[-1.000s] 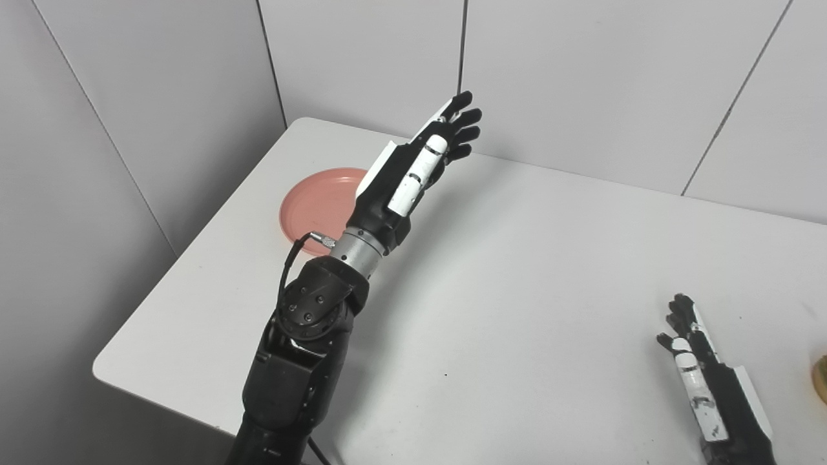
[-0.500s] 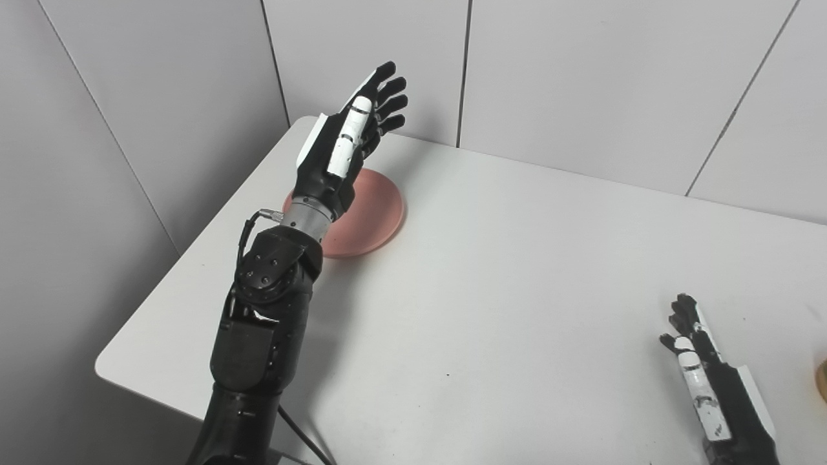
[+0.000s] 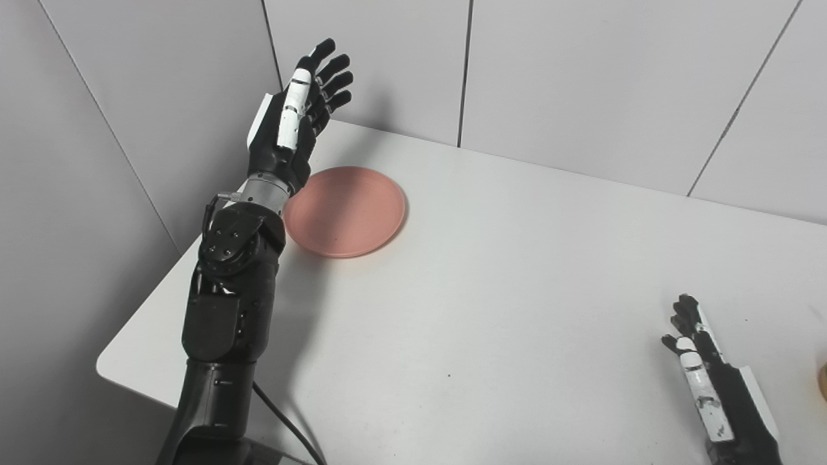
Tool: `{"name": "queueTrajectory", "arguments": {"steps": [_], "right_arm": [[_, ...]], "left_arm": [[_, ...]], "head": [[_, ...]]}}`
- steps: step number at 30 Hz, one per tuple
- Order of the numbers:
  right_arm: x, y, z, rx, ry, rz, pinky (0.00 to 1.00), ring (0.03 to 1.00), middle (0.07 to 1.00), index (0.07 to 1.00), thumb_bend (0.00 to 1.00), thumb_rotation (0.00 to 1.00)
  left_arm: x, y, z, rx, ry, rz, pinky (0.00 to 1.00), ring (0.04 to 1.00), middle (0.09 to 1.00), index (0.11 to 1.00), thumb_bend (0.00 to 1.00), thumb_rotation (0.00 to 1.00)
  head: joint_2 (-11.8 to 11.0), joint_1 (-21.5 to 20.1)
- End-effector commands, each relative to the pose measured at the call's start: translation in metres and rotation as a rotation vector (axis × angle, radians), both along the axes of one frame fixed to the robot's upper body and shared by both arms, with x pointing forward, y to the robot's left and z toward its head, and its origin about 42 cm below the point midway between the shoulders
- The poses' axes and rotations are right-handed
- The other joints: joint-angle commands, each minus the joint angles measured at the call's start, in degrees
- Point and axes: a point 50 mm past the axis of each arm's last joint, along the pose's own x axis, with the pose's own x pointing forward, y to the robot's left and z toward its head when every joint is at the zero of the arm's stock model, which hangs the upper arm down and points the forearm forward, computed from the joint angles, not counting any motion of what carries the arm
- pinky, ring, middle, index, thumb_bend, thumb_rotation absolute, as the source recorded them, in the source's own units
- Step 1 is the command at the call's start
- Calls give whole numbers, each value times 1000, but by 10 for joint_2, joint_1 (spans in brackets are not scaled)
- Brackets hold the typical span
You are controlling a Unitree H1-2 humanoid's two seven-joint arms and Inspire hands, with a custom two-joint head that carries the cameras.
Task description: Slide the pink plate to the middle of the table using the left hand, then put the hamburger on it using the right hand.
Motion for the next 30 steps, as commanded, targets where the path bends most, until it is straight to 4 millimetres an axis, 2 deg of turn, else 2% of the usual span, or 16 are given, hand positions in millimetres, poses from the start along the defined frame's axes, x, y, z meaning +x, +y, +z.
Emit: {"name": "queueTrajectory", "arguments": {"steps": [1, 16, 25, 30], "right_arm": [[0, -4, 6, -2, -12, -2, 1000, 1000, 1000, 1000, 0, 1000], [-1, -6, 9, -14, -1, 2, 1000, 1000, 1000, 1000, 0, 1000], [-1, -6, 11, -9, -8, 3, 1000, 1000, 1000, 1000, 0, 1000], [-2, -7, 11, -9, -2, 4, 1000, 1000, 1000, 1000, 0, 1000]], "left_arm": [[1, 12, 27, 16, -93, 36, 861, 892, 897, 891, 417, 1000], [14, 57, 12, -44, -56, 127, 890, 904, 909, 904, 408, 1000], [18, 81, -6, -131, -10, 179, 878, 900, 901, 893, 400, 1000], [20, 89, -20, -157, 29, 195, 907, 903, 906, 901, 399, 1000]], "head": [[1, -1], [8, 7], [11, 7], [12, 8]]}}
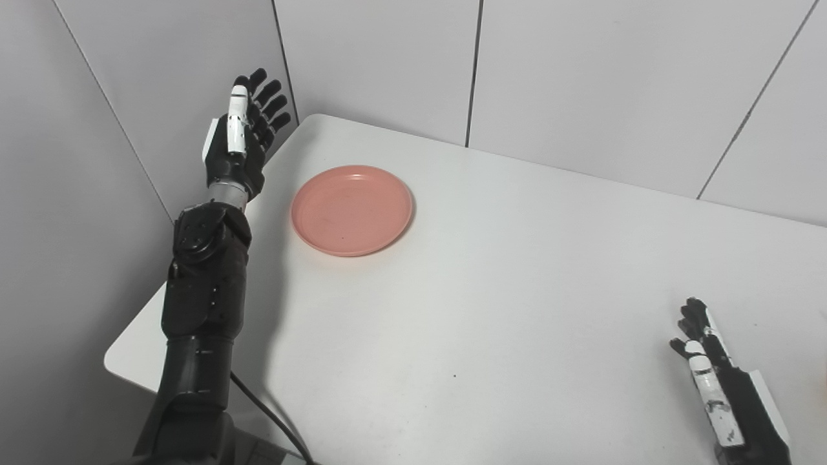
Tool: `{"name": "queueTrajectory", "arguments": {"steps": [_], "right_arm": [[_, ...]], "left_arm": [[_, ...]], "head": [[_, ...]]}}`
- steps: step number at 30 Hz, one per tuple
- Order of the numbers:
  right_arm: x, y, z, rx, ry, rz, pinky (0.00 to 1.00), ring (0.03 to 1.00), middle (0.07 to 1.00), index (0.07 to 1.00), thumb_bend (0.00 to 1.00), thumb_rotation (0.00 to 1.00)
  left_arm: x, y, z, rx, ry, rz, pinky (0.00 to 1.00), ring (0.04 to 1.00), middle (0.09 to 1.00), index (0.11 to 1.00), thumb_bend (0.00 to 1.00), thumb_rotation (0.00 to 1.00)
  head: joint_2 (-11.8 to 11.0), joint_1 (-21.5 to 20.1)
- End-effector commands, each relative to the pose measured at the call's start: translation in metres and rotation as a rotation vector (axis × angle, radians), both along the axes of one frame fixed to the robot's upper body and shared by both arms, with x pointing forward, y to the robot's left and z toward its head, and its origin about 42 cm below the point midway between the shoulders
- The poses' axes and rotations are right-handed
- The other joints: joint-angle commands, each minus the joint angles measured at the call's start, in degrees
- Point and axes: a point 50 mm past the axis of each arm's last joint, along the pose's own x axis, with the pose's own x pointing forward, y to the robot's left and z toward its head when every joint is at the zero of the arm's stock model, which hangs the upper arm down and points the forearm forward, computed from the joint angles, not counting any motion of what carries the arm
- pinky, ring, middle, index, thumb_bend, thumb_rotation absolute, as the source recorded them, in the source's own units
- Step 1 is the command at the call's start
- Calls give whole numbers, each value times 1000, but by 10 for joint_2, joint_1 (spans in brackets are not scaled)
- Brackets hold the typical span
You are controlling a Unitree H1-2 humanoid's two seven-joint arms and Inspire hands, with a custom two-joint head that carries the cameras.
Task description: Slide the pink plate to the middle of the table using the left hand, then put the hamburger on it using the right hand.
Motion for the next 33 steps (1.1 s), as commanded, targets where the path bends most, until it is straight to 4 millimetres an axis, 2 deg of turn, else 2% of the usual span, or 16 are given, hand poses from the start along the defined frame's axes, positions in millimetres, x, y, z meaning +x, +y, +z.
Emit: {"name": "queueTrajectory", "arguments": {"steps": [1, 7, 14, 19, 25, 30, 33], "right_arm": [[-1, -4, 8, -9, -11, -5, 1000, 1000, 1000, 1000, 0, 1000], [-2, -3, 10, -12, -17, -12, 1000, 1000, 1000, 1000, 0, 1000], [-3, -4, 12, -3, -6, -10, 1000, 1000, 1000, 1000, 0, 1000], [-4, -3, 13, -6, -9, -7, 1000, 1000, 1000, 1000, 0, 1000], [-5, -3, 14, -6, -5, -8, 1000, 1000, 1000, 1000, 0, 1000], [-5, -2, 13, -9, -13, -9, 1000, 1000, 1000, 1000, 0, 1000], [-4, -1, 14, -11, -3, -11, 1000, 1000, 1000, 1000, 0, 1000]], "left_arm": [[3, 11, 22, 34, -82, 17, 911, 901, 904, 898, 394, 1000], [7, 16, 3, 19, -40, 16, 919, 913, 906, 904, 379, 1000], [11, 21, -15, -2, 2, 22, 905, 909, 894, 850, 347, 1000], [14, 23, -31, -14, 37, 7, 922, 925, 923, 909, 363, 1000], [19, 24, -49, -40, 63, -19, 962, 947, 942, 938, 382, 1000], [22, 21, -63, -46, 102, -21, 964, 950, 946, 940, 390, 1000], [24, 19, -70, -52, 122, -25, 921, 923, 921, 919, 398, 1000]], "head": [[1, 0], [3, 0], [6, 0], [9, -1], [11, -3], [13, -6], [13, -6]]}}
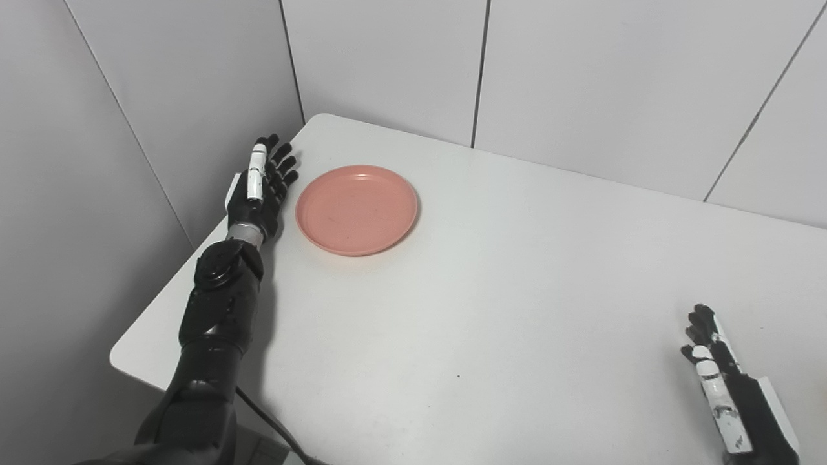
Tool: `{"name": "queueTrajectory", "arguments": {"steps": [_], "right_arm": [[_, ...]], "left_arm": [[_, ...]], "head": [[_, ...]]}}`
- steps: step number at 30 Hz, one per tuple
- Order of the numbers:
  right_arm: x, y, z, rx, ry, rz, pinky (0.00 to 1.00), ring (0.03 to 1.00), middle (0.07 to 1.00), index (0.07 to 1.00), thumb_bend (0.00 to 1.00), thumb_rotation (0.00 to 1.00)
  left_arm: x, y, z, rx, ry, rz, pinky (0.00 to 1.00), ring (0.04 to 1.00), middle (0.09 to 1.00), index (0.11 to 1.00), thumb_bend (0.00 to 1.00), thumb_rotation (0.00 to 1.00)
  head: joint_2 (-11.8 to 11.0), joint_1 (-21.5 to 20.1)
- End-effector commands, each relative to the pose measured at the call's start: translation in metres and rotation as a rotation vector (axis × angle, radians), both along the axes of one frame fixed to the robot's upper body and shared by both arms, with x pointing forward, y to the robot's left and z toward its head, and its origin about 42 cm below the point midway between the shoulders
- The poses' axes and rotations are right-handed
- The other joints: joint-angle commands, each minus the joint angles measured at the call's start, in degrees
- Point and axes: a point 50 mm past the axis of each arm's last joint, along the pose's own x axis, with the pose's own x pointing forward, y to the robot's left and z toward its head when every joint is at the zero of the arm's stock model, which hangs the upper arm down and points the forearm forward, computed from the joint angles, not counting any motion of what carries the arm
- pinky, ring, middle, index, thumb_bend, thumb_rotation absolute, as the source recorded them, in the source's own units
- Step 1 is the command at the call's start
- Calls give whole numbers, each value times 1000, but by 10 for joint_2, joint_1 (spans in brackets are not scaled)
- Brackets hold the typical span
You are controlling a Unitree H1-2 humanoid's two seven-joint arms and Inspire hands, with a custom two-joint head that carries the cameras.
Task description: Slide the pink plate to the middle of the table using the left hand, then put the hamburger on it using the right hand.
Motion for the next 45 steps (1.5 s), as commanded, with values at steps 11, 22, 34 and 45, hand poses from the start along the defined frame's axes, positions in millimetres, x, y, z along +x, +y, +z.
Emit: {"name": "queueTrajectory", "arguments": {"steps": [11, 22, 34, 45], "right_arm": [[1, 1, 10, 8, -34, 0, 1000, 1000, 1000, 1000, 0, 1000], [2, 3, 8, 14, -43, 5, 1000, 1000, 1000, 1000, 0, 1000], [1, 5, 6, 17, -48, 6, 1000, 1000, 1000, 1000, 0, 1000], [1, 7, 3, 28, -36, 6, 1000, 1000, 1000, 1000, 13, 1000]], "left_arm": [[11, -19, -3, -23, -4, -42, 904, 892, 892, 885, 390, 1000], [13, -65, -8, -80, 30, -120, 905, 898, 900, 888, 361, 1000], [16, -91, -15, -102, 47, -203, 911, 901, 909, 904, 384, 1000], [19, -126, -21, -142, 66, -295, 900, 889, 892, 892, 368, 1000]], "head": [[5, -8], [13, -19], [22, -36], [36, -58]]}}
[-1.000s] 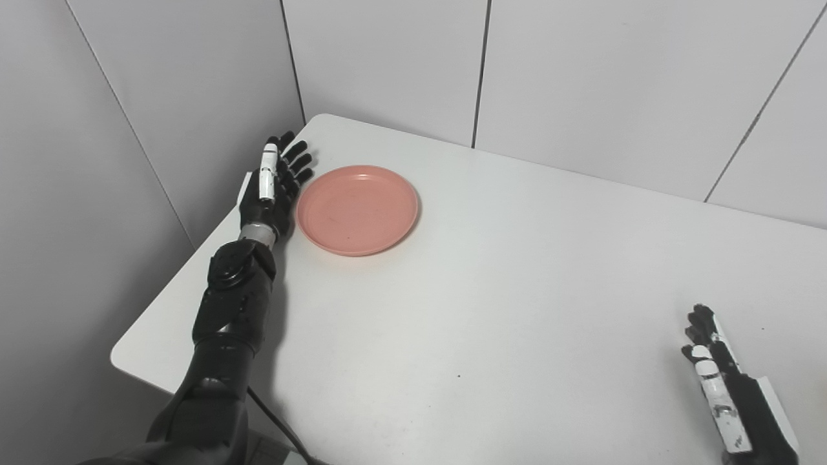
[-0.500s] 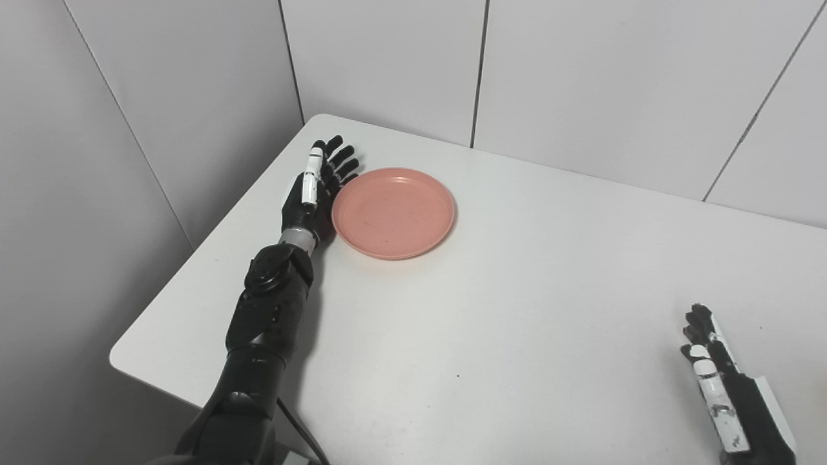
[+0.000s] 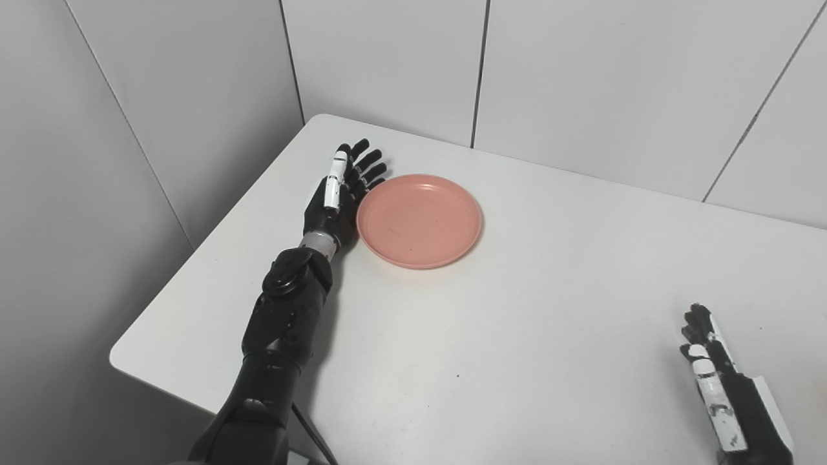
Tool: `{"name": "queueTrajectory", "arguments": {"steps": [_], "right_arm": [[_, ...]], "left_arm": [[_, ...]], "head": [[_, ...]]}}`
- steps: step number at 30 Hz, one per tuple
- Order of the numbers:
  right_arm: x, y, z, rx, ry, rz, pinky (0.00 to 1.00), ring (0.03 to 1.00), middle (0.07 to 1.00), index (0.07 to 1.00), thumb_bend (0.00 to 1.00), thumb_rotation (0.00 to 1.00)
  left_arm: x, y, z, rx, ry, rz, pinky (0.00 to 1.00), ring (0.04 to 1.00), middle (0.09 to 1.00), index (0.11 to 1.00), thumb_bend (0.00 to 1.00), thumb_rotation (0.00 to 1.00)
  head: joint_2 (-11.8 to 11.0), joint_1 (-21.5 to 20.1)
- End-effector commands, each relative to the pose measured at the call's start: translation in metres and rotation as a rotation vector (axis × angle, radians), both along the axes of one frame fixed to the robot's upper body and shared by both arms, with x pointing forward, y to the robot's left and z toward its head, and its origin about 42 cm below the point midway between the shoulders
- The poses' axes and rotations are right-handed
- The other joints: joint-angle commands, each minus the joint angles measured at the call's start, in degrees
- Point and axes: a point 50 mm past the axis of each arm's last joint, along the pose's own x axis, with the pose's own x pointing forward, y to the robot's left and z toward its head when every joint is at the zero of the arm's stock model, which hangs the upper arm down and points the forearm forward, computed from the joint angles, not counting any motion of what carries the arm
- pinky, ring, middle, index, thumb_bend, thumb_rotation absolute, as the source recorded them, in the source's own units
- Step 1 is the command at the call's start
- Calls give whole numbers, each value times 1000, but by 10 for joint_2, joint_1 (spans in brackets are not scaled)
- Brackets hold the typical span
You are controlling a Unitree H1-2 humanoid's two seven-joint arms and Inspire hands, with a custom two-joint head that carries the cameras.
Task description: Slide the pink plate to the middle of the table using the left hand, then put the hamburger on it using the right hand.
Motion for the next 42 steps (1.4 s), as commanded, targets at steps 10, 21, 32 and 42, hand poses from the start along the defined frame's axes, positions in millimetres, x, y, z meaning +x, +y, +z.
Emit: {"name": "queueTrajectory", "arguments": {"steps": [10, 21, 32, 42], "right_arm": [[4, 8, 1, 22, -43, 10, 1000, 1000, 1000, 1000, 68, 1000], [-2, 12, 4, -10, -46, 0, 1000, 1000, 1000, 1000, 104, 1000], [-3, 21, 7, -33, -73, 1, 984, 992, 995, 995, 106, 1000], [-3, 28, 8, -69, -70, -9, 956, 980, 987, 982, 178, 1000]], "left_arm": [[-4, -49, -17, -9, 100, -138, 890, 890, 894, 893, 378, 1000], [-17, -97, -17, -18, 112, -276, 861, 875, 886, 890, 373, 1000], [-39, -135, -25, 0, 148, -403, 885, 885, 894, 895, 379, 1000], [-62, -151, -37, 5, 181, -470, 888, 886, 896, 894, 381, 1000]], "head": [[17, -36], [34, -78], [57, -131], [71, -176]]}}
